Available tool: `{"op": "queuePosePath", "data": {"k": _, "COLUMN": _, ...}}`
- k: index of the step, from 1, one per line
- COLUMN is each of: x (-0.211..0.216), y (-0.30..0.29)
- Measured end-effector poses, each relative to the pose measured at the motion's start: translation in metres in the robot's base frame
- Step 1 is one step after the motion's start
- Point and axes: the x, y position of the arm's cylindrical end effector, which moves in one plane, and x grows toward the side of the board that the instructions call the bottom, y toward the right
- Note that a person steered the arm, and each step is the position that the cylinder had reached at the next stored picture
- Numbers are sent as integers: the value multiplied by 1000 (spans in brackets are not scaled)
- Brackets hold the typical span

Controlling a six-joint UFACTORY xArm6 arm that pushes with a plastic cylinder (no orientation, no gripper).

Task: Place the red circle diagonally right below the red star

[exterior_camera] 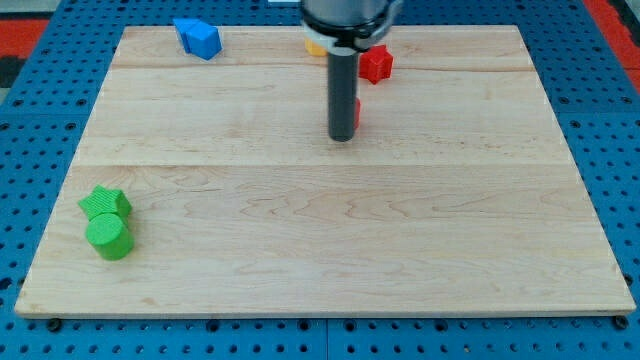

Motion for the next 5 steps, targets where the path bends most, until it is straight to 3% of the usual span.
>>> {"op": "queuePosePath", "data": {"k": 1, "x": -10, "y": 3}}
{"op": "queuePosePath", "data": {"k": 2, "x": -5, "y": -41}}
{"op": "queuePosePath", "data": {"k": 3, "x": -25, "y": -45}}
{"op": "queuePosePath", "data": {"k": 5, "x": -40, "y": 21}}
